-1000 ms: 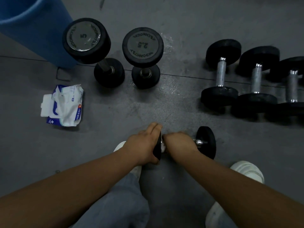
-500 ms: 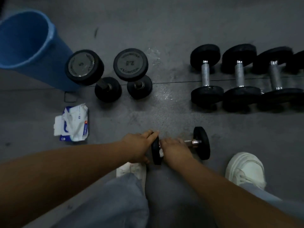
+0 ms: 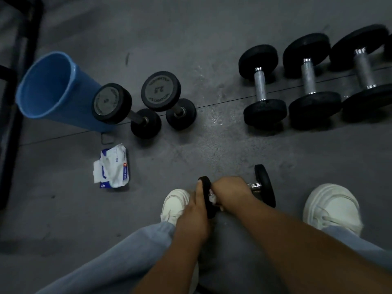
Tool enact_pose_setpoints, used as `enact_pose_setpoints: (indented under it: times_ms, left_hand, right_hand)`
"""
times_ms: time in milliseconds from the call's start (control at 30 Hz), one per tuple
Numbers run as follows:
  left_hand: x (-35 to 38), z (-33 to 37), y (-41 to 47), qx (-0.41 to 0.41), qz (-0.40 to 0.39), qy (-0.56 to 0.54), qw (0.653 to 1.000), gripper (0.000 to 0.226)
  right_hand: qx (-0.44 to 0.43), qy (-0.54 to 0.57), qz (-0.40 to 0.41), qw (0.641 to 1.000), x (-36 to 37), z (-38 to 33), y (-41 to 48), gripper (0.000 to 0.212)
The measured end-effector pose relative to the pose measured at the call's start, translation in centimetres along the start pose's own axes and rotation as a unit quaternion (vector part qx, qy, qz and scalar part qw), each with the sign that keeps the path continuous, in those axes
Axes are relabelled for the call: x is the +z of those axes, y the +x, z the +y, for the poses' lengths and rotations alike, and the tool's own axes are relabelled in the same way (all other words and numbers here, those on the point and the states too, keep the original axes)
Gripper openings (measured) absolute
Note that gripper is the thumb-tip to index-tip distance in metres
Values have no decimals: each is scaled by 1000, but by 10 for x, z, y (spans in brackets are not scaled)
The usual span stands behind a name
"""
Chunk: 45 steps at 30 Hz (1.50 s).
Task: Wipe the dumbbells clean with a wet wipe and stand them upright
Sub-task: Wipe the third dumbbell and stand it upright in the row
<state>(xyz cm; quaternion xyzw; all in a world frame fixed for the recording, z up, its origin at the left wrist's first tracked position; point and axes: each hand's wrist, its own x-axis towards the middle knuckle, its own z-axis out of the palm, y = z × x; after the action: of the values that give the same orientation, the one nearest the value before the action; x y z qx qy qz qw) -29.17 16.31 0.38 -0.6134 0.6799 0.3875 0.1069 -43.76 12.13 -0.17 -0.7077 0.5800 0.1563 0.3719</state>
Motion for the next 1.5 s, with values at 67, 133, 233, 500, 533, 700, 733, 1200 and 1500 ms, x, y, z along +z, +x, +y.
enact_pose_setpoints:
  times_ms: [67, 133, 233, 500, 533, 700, 733, 1200, 1500]
  left_hand:
    - [-6, 0, 11, -1, 1, -32, 999, 95]
    - [-16, 0, 27, 6, -23, -22, 999, 94]
    - [-24, 1, 33, -1, -45, 14, 999, 103]
    - [-20, 3, 34, -12, -22, 33, 999, 103]
    - [-21, 4, 33, -13, -26, 31, 999, 101]
    - [-26, 6, 34, -12, -44, 30, 999, 103]
    - [-26, 6, 34, -12, -44, 29, 999, 103]
    - [-26, 5, 31, -13, -48, 55, 997, 110]
    - [-27, 7, 32, -7, -41, 54, 998, 105]
  right_hand:
    - [17, 38, 8, 999, 2, 5, 4, 19]
    - [30, 98, 25, 994, 5, 11, 7, 21]
    - [36, 302, 63, 950, 1, 16, 8, 16]
    - [70, 282, 111, 950, -13, 5, 17, 30]
    - [58, 303, 124, 943, -10, 4, 13, 32]
    - [50, 126, 222, 966, 22, 1, -11, 20]
    - [49, 79, 218, 971, 36, -4, -14, 29]
    - [4, 9, 23, 1000, -3, -1, 10, 20]
    - [-12, -58, 12, 998, -1, -7, 10, 21]
